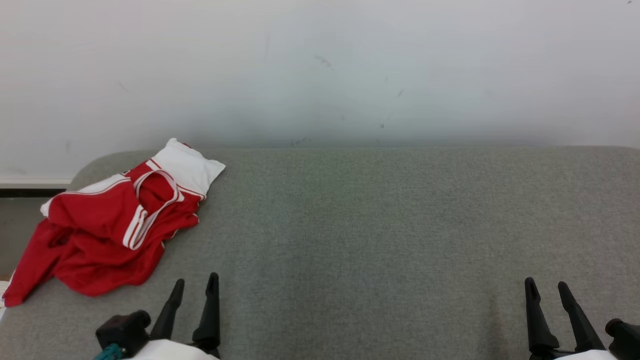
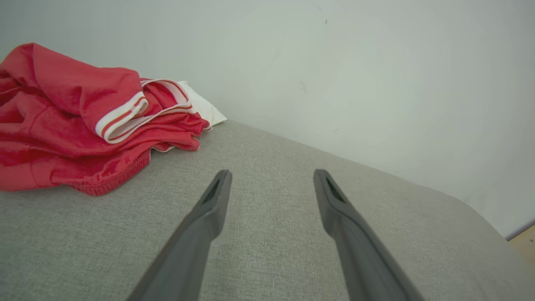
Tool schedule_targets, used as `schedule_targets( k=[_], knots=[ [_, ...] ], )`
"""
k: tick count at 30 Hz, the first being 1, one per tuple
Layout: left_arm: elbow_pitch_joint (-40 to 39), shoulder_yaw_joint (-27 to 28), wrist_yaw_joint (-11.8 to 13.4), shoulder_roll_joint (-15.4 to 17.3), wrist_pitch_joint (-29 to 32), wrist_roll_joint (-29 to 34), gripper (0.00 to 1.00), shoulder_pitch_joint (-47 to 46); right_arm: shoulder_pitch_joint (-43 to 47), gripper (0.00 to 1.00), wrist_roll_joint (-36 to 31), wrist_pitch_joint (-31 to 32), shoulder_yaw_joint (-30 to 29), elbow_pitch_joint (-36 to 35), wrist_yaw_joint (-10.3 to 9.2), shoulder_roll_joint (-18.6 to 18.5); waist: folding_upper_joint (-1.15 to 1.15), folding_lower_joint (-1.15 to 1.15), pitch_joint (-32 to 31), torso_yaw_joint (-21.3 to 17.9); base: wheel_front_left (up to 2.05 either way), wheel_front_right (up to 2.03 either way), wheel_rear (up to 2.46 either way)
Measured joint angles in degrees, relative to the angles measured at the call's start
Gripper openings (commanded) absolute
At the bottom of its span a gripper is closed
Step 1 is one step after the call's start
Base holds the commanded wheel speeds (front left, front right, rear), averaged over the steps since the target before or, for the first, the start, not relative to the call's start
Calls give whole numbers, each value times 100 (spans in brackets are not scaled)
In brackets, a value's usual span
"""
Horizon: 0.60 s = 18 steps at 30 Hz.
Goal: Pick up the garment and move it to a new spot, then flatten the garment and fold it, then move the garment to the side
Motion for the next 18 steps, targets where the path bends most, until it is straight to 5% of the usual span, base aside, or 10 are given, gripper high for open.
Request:
schedule_targets(
  k=[18],
  knots=[
    [162, -119, 137, 77, -244, 926, 100, 12, 36, 100, -698, -226, 120, 98, 0, 15, 0, 0, -22, 24, 0, 0, 0]
  ],
)
